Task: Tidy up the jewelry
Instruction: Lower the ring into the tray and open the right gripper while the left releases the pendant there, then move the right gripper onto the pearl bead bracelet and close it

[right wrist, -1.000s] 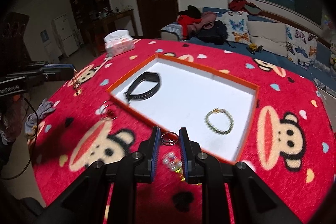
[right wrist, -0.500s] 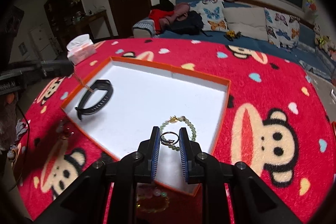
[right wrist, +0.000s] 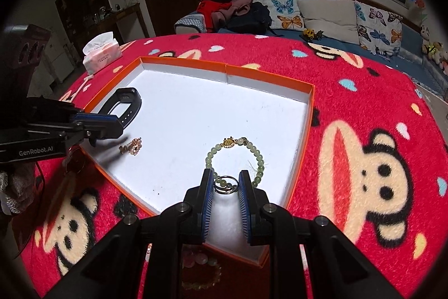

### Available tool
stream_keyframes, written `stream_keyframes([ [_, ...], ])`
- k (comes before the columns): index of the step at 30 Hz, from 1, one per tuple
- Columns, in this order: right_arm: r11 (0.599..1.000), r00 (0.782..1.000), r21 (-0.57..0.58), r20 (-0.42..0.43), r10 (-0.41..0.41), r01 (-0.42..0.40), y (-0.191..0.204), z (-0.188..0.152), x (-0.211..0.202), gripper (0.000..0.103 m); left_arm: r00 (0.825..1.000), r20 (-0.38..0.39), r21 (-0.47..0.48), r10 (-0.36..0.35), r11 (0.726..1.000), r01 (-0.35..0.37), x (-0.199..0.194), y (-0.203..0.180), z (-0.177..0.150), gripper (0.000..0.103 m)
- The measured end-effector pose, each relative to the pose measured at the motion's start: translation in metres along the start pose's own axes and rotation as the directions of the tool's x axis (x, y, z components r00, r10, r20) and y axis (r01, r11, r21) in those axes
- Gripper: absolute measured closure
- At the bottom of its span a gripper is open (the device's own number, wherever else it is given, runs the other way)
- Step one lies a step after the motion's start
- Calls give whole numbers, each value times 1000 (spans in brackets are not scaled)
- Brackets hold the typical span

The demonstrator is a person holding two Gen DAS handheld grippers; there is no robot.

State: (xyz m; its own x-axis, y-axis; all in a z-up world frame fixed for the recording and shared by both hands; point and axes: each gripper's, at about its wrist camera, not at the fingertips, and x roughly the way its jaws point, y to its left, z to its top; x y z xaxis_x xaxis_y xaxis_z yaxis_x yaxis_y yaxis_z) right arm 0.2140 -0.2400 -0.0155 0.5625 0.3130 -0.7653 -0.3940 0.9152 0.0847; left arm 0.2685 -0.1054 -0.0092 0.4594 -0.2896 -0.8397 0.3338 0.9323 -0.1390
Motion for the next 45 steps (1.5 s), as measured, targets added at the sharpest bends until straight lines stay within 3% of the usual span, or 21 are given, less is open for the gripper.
stream_keyframes([
  [5,1000,1000,4,-3,2,-2,1,1,1,78,1000,-18,-10,9,1000,-9,1,1,-1,90],
  [7,1000,1000,5,2,6,-6,2,1,-2,66,1000,-22,-15,18,1000,-19,0,1,-1,90],
  [8,1000,1000,4,8,5,-5,3,2,-4,64,1000,-25,-19,18,1000,-19,0,2,-2,90],
  [22,1000,999,-22,43,4,-3,15,-10,-42,61,999,37,-24,11,1000,-10,-44,-6,-7,90],
  [33,999,999,-36,-36,17,-18,24,-49,-41,61,997,76,-56,10,998,-5,-82,-12,-47,90],
  [45,1000,998,-1,-52,19,-19,20,-53,-27,61,999,52,-117,12,993,-5,-87,3,-84,90],
])
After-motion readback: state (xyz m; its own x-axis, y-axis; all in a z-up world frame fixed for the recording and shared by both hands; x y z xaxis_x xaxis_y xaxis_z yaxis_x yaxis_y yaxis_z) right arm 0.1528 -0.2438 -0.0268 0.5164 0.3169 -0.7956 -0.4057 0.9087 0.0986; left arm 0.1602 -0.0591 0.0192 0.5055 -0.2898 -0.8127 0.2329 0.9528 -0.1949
